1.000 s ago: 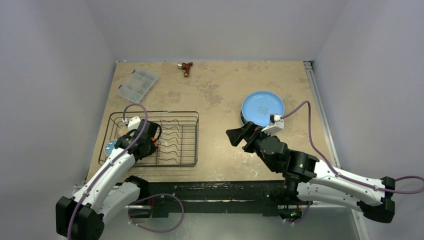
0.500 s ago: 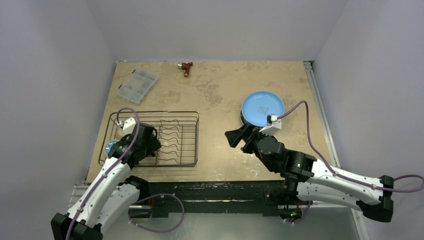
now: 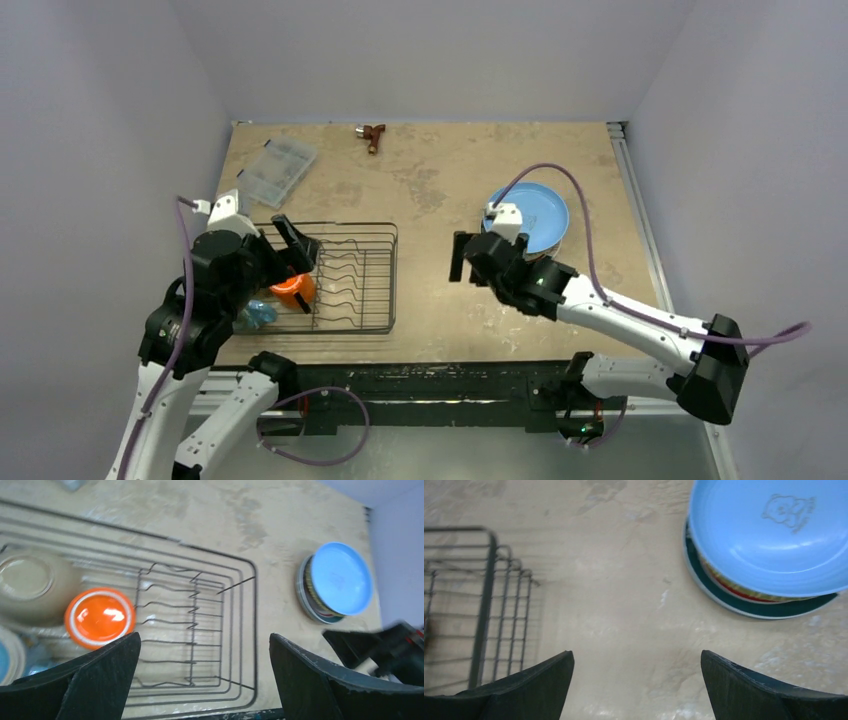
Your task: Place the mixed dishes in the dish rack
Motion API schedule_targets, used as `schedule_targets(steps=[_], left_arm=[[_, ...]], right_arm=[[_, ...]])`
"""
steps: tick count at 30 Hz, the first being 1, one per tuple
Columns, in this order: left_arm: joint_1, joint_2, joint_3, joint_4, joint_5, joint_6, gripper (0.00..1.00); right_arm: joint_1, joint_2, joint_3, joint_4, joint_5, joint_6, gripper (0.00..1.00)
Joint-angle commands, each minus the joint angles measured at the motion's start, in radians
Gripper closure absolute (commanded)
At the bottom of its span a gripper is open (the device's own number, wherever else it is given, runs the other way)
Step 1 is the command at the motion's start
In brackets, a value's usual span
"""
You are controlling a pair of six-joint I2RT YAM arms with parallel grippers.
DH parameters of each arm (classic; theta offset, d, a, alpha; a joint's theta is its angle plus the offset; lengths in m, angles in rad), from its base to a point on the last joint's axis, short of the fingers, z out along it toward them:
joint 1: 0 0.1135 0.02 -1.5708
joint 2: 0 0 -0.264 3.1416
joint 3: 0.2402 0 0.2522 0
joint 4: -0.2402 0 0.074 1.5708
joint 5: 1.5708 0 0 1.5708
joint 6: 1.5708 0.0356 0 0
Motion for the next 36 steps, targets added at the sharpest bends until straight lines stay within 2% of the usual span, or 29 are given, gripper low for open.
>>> schedule_targets(steps=[1,7,12,14,18,22,24,29,33,36], left_arm=[[0.004,0.087,0.126,0.158,0.294,0.222,0.00],[0.003,0.304,0.235,0.294,0.438,0.262,0.00],[0.003,0.415,0.244,0.375,0.473,0.334,0.00],[0.003,0.420,0.229,0.378,0.468,0.405,0.00],[0.007,0.359,0.113,0.435,0.406,0.479,0.00],[0.002,0.347,0.077,0.455,0.446,0.501,0.00],[0.000,0.355,0.068,0.461,0.463,0.507,0.01],[-0.005,0.369,0.076,0.454,0.476,0.519,0.03],[-0.004,0.367,0.075,0.454,0.476,0.523,0.03],[-0.004,0.366,0.077,0.455,0.496,0.520,0.03]], right_arm=[[-0.311,-0.076,-0.048,0.065,-0.195,-0.108,0.03],[-0.578,-0.079,-0.008,-0.045,-0.166,-0.126,0.01],[-0.797,-0.063,-0.030,0.010,-0.319,-0.164,0.01],[-0.835,-0.043,-0.031,0.040,-0.368,-0.160,0.01],[-0.863,0.037,0.000,0.086,-0.381,-0.176,0.03],[-0.866,0.149,0.045,0.103,-0.385,-0.193,0.13],[-0.866,0.191,0.074,0.084,-0.352,-0.200,0.19],[-0.866,0.238,0.091,0.079,-0.242,-0.215,0.21],[-0.866,0.271,0.086,0.070,-0.187,-0.217,0.32],[-0.867,0.273,0.070,0.093,-0.165,-0.217,0.37]])
